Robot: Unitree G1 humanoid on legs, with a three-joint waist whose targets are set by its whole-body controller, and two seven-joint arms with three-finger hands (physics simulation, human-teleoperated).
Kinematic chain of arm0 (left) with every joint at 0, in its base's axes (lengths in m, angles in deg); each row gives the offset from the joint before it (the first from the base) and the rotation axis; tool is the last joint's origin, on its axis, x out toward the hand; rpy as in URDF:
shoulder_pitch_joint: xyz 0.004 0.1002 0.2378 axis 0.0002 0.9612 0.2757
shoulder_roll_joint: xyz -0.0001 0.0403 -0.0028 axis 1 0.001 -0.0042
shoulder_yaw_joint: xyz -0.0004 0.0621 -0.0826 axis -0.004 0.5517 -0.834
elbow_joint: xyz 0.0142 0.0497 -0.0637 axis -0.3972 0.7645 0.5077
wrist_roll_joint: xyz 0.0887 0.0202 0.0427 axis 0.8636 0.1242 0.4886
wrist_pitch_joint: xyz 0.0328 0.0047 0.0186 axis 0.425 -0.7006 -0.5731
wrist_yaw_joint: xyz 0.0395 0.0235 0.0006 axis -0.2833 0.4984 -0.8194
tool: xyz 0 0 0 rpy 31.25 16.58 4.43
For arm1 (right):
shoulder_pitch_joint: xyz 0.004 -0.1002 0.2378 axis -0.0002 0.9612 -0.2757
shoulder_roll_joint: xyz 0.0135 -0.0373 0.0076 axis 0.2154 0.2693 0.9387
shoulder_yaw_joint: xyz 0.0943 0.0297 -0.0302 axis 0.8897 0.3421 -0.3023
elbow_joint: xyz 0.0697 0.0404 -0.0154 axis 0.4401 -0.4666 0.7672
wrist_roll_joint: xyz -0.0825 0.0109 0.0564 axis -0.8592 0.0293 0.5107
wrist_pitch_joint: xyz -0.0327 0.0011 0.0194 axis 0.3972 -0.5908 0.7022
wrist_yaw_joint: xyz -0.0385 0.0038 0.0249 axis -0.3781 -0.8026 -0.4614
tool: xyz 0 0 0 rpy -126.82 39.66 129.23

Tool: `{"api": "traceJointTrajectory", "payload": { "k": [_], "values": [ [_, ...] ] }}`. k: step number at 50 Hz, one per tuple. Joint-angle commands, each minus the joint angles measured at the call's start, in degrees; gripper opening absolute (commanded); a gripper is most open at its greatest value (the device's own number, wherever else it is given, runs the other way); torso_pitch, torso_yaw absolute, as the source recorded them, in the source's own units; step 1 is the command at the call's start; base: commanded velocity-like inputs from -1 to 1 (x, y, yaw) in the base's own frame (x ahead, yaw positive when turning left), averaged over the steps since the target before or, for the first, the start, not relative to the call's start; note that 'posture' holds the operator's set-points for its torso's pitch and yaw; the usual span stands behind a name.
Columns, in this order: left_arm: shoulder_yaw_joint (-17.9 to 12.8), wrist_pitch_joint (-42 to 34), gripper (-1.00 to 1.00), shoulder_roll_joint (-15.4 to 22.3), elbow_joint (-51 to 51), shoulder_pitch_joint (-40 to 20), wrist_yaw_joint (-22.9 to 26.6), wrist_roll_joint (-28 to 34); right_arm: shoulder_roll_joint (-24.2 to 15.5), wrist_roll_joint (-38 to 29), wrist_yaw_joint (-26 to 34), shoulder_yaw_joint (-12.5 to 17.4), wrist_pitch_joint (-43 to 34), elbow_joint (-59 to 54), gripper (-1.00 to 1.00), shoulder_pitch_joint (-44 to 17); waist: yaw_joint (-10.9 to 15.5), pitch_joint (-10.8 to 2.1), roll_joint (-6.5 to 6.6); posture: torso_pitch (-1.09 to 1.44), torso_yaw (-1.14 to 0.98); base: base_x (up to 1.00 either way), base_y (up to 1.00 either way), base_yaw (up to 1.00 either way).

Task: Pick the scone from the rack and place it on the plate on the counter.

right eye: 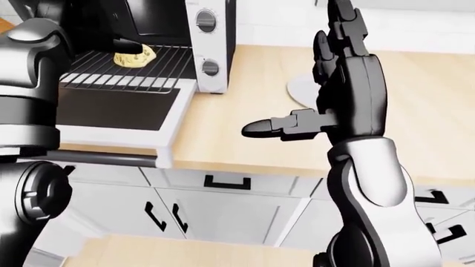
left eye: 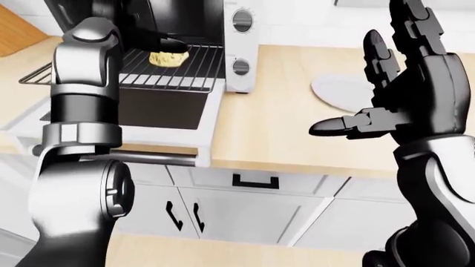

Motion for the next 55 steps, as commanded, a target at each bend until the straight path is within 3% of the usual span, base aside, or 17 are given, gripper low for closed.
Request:
{"api": "traceJointTrajectory", "payload": {
  "k": [1, 27, 46, 55],
  "values": [
    [-0.3, 2.4, 1.0, 0.8, -1.6, -2.5, -0.2, 0.6, -0.3, -0.4, -0.1, 0.3, 2.2, 0.6, 1.0, -0.9, 0.0, -1.59, 0.14, 0.0, 0.0, 0.0, 0.0, 0.0],
    [0.0, 9.3, 1.0, 0.4, 9.9, -3.4, -1.3, 3.6, -0.3, -1.3, 0.2, 0.0, 2.1, 0.6, 1.0, -0.8, -0.2, -1.78, 0.22, 0.0, 0.0, 0.0, 0.0, 0.0],
    [-0.2, 11.0, 1.0, 0.0, 11.5, -2.1, -0.8, 3.3, -0.2, -1.2, 0.4, 0.7, 1.7, 1.8, 1.0, 0.1, -0.1, -1.94, 0.19, 0.0, 0.0, 0.0, 0.0, 0.0],
    [-0.3, 12.1, 0.88, -0.6, 13.6, -3.2, -1.3, 2.9, -0.1, -1.1, 0.6, 1.1, 2.4, 1.7, 1.0, 0.9, 0.0, -2.02, 0.15, 0.0, 0.0, 0.0, 0.0, 0.0]
  ]
}}
